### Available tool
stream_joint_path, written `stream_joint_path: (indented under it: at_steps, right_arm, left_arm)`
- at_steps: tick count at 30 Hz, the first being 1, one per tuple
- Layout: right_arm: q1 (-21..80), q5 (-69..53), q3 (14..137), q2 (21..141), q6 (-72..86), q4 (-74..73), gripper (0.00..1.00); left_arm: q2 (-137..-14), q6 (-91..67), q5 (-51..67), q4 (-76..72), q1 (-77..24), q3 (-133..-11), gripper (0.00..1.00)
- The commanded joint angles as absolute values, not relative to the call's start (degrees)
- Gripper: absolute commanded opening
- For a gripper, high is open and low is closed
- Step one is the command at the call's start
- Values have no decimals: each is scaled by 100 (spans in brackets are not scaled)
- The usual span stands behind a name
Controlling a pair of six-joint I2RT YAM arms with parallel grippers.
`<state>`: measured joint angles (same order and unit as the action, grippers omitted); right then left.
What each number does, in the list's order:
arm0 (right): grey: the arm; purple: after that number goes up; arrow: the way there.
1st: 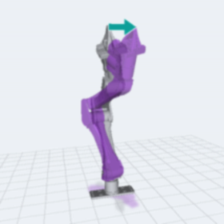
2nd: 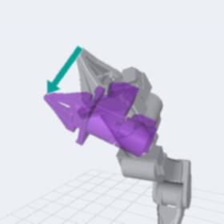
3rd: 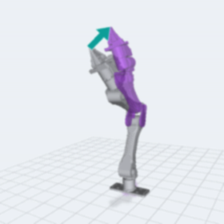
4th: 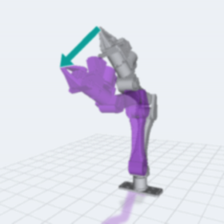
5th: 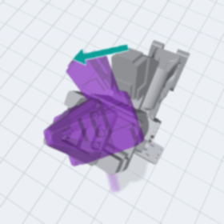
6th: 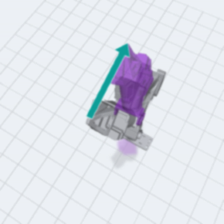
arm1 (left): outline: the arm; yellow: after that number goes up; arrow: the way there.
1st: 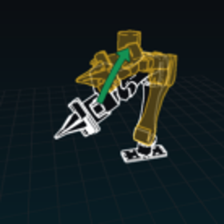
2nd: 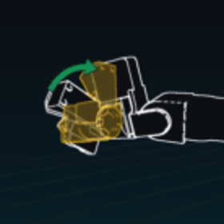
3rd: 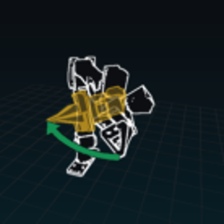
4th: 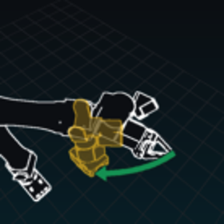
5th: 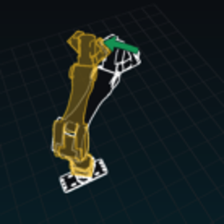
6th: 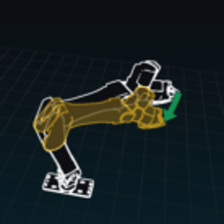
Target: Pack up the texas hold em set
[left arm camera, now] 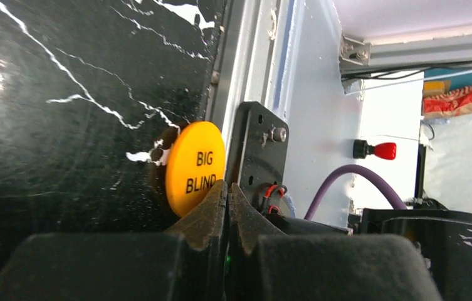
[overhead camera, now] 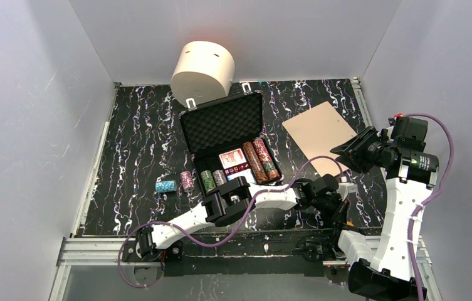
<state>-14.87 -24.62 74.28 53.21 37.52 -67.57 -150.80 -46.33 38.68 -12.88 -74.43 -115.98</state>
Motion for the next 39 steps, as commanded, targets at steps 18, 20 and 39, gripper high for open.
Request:
stream_joint_path:
  at_steps: [18, 20, 39]
  right_arm:
    - [-1468, -2545, 7594, 5248, 3698, -6709, 44]
    - [-1468, -2553, 7579, 5254, 3700, -6690, 44]
    - [-1468, -2588, 7525, 5353, 3687, -6544, 45]
  left_arm:
    - [-15100, -4520, 2736, -1087, -7218, -11687, 0]
    - [-15100, -4492, 2624, -1038, -7202, -11675, 0]
    - [-14983, -4604, 3194, -1473, -6970, -11559, 17]
